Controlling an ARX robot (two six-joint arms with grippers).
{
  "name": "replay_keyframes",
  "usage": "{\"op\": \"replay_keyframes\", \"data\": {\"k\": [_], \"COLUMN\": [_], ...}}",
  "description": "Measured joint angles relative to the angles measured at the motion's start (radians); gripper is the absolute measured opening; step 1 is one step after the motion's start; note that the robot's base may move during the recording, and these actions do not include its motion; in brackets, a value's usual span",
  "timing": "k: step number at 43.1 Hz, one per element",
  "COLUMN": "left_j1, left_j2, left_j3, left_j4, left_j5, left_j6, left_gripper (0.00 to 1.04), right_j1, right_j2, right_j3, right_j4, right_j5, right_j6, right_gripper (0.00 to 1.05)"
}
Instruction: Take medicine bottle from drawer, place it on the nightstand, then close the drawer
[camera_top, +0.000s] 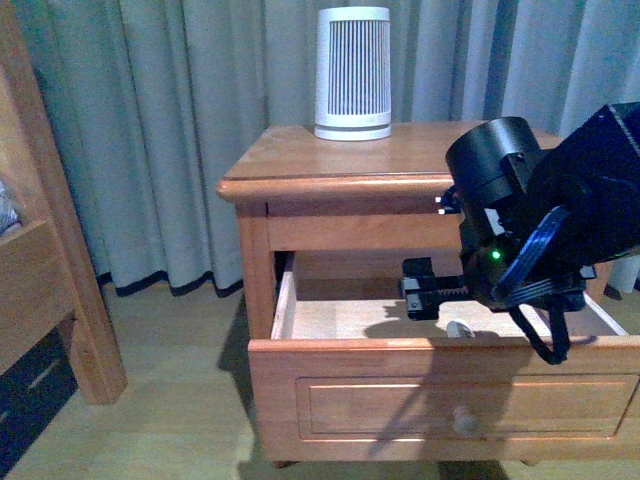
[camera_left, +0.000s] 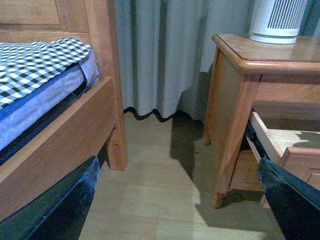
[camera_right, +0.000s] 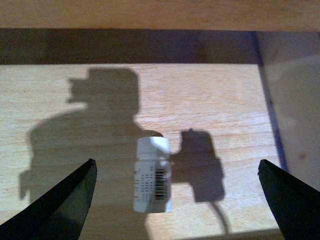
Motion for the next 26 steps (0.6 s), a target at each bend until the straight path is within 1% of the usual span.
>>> {"op": "replay_keyframes", "data": {"k": [8,18,24,26], "left_j1": [0.000,0.000,0.000,0.000], "left_j2": [0.000,0.000,0.000,0.000], "left_j3": [0.000,0.000,0.000,0.000], "left_j4": [0.000,0.000,0.000,0.000], "left_j5": [0.000,0.000,0.000,0.000], "left_j6": [0.000,0.000,0.000,0.000], "left_gripper": [0.98,0.98,0.98,0.98], "right_j1": [0.020,0.026,0.025,0.024], "right_j2": [0.103,0.162,0.198,0.213], "right_j3": [0.080,0.134,0.175,0.192], "right_j4": [-0.029,-0.056,-0.092,-0.125], "right_j5": [-0.002,0.021,0.017,-0.001], "right_j6": [0.014,0.021,0.033,0.049], "right_gripper": [0.98,0.98,0.98,0.98]}}
